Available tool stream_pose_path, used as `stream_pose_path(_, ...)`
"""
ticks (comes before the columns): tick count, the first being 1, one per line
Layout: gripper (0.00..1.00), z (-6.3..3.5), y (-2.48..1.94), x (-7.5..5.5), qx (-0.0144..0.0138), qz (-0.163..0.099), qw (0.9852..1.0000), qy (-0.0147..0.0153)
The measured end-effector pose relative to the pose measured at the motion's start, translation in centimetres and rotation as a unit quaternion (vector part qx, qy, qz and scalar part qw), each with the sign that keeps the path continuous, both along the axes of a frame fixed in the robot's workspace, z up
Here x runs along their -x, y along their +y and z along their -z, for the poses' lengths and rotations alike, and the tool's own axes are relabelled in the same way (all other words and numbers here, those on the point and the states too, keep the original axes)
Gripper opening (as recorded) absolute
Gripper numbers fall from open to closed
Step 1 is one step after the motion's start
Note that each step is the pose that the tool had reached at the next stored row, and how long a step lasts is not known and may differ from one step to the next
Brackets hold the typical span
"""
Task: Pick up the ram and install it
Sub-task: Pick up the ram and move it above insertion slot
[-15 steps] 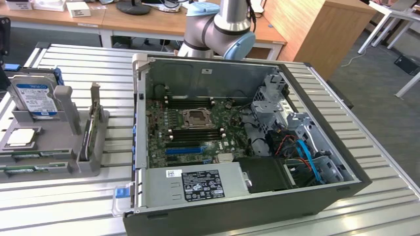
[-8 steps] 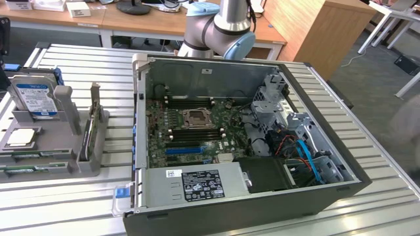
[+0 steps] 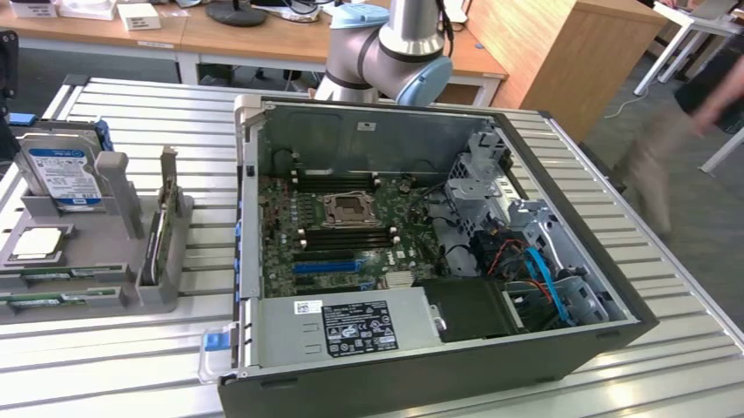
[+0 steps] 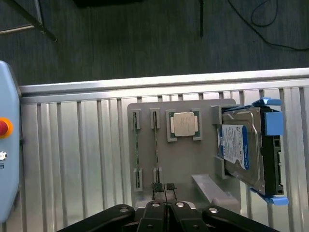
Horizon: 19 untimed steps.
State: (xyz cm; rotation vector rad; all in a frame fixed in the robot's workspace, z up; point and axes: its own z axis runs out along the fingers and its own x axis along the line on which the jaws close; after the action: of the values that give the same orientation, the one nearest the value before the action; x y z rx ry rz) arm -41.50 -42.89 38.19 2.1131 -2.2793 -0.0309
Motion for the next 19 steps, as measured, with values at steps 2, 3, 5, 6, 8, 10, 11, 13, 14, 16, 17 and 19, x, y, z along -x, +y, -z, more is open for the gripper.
stream_pose_path(2, 0.11, 0.01, 0.00, 0.00, 0.0000, -0.010, 0.9999, 0.0000)
stream_pose_path(3, 0.11, 0.02, 0.00, 0.00, 0.0000, -0.016, 0.9999, 0.0000)
stream_pose_path(5, 0.11, 0.02, 0.00, 0.00, 0.0000, -0.029, 0.9996, 0.0000)
stream_pose_path(6, 0.11, 0.02, 0.00, 0.00, 0.0000, -0.034, 0.9994, 0.0000)
stream_pose_path(8, 0.11, 0.03, 0.00, 0.00, 0.0000, -0.036, 0.9993, 0.0000)
stream_pose_path(10, 0.11, 0.03, 0.00, 0.00, 0.0000, -0.037, 0.9993, 0.0000)
stream_pose_path(11, 0.11, 0.03, 0.00, 0.00, 0.0000, -0.037, 0.9993, 0.0000)
stream_pose_path(13, 0.11, 0.03, 0.00, 0.00, 0.0000, -0.037, 0.9993, 0.0000)
stream_pose_path(14, 0.11, 0.03, 0.00, 0.00, 0.0000, -0.037, 0.9993, 0.0000)
stream_pose_path(16, 0.11, 0.03, 0.00, 0.00, 0.0000, -0.036, 0.9993, 0.0000)
stream_pose_path(17, 0.11, 0.03, 0.00, 0.00, 0.0000, -0.037, 0.9993, 0.0000)
stream_pose_path(19, 0.11, 0.03, 0.00, 0.00, 0.0000, -0.037, 0.9993, 0.0000)
